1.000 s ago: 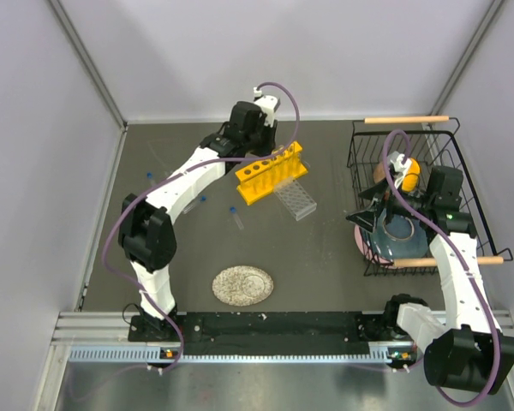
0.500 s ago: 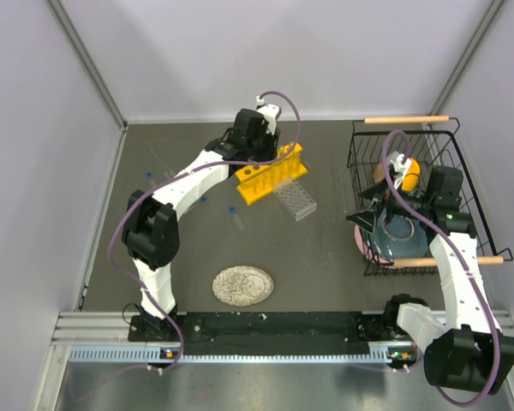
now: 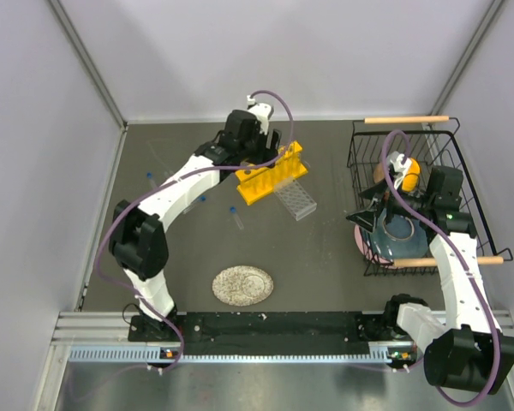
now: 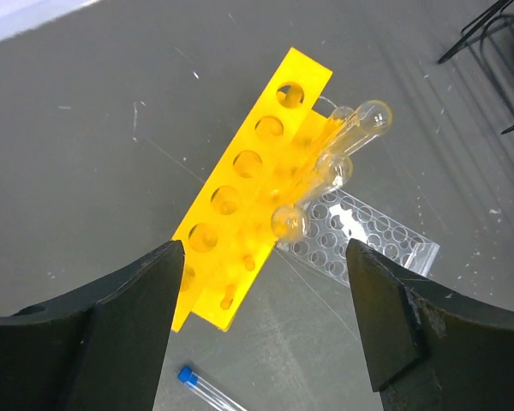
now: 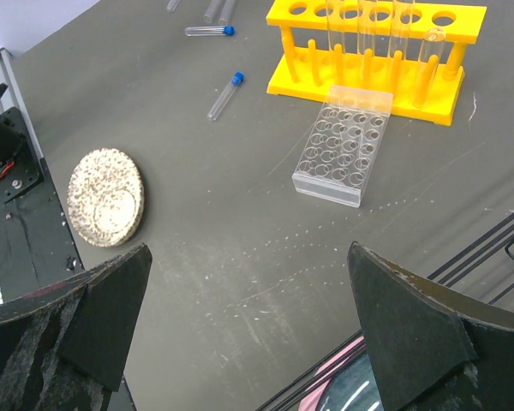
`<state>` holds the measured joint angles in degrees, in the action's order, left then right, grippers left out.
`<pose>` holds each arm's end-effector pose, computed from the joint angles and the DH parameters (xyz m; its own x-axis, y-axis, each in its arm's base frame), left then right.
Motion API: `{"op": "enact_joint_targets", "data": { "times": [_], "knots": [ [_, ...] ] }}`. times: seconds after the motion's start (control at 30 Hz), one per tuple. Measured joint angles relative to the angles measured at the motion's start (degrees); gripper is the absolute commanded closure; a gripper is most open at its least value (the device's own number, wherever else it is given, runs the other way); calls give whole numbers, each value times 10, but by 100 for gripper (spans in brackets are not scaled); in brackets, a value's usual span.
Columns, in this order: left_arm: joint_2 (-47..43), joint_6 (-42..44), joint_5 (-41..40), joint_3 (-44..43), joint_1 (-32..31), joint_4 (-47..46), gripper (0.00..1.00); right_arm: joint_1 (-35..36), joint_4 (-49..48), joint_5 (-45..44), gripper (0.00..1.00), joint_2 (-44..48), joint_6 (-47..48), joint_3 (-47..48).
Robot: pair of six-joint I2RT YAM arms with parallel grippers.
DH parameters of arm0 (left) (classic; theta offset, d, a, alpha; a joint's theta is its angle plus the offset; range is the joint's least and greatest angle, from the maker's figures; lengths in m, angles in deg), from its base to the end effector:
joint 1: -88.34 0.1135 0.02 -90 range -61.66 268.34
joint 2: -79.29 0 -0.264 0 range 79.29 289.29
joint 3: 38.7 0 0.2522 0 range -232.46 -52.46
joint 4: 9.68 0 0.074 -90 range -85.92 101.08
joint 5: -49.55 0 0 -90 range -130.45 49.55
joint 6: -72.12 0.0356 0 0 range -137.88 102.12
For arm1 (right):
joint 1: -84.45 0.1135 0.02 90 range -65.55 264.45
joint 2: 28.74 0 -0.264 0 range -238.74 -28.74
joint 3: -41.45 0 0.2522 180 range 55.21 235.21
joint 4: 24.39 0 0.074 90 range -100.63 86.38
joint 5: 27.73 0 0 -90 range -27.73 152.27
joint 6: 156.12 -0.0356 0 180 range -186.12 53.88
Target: Organize the chemistry lab equipment
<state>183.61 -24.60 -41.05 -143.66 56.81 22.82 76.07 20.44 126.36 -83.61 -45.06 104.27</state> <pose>0.3672 -0.2248 0.3143 -0.5071 0.1739 -0.8442 0.4591 0.8834 -0.0939 0.1921 0.0041 0.3105 -0.3212 -0.1114 -0.9404 -0.8182 0.5327 0.2163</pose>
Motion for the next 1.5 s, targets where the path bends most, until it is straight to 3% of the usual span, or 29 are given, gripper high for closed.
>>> {"op": "enact_joint_targets", "data": {
  "times": [0.33,0.43,0.7,0.83,0.97,1.2,1.5],
  "knots": [
    [-160,-27,-38,73,15,-4,1,0,0,-5,1,0,6,0],
    [-212,-49,-40,116,41,-5,1,0,-3,-9,1,1,10,-6],
    [-318,-142,16,264,210,-3,1,0,-2,-15,1,2,19,-11],
    [-303,-182,47,289,288,22,4,0,-3,-16,1,2,23,-12],
    [-243,-204,63,277,322,55,9,0,-2,-20,1,3,25,-18],
    [-102,-207,54,206,334,125,21,0,-2,-24,1,3,29,-18],
    [-9,-188,36,113,334,167,46,0,-2,-26,1,3,30,-18]
  ]
}}
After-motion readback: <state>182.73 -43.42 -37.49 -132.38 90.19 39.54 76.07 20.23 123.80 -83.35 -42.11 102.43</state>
